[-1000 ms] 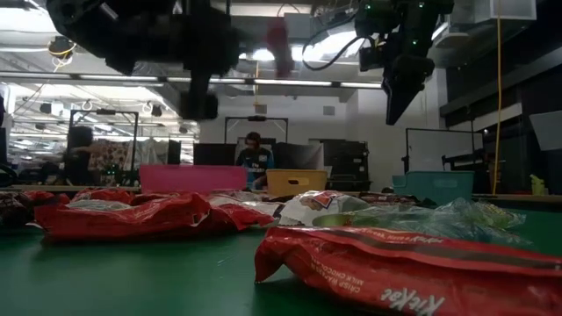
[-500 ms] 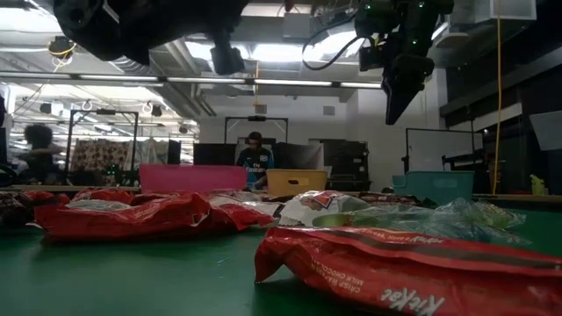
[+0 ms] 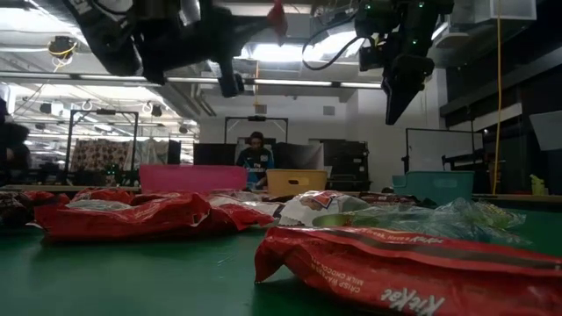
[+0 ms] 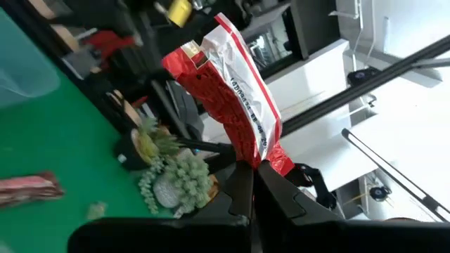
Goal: Sort candy
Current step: Put the red chocolate bar into the red bin
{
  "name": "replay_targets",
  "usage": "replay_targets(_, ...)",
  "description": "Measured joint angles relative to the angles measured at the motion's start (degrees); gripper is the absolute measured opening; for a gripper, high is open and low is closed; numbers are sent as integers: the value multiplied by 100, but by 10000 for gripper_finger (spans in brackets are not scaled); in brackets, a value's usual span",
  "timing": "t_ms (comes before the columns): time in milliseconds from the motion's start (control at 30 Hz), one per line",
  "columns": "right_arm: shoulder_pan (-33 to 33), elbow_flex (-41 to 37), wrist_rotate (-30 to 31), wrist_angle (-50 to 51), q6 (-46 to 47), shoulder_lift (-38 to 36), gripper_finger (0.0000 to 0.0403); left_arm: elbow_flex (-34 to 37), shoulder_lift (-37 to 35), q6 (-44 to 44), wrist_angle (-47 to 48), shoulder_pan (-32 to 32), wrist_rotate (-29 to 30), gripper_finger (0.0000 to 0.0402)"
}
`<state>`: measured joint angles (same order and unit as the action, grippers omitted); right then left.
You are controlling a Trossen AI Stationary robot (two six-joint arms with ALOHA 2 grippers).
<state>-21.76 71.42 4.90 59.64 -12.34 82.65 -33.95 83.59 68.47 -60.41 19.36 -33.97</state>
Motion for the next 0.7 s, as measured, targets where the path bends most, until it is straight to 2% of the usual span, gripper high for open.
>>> replay_targets(233, -1, 0, 0, 0, 0, 0, 117, -2, 0, -26, 552, 848, -522, 0)
replay_targets(400, 0, 0, 0, 0, 0, 0, 117, -4, 2, -424, 1288, 1336, -913, 0)
replay_targets(700, -2, 0, -136, 0, 6, 0, 117, -4, 2, -1353, 2754, 1962, -1031, 0)
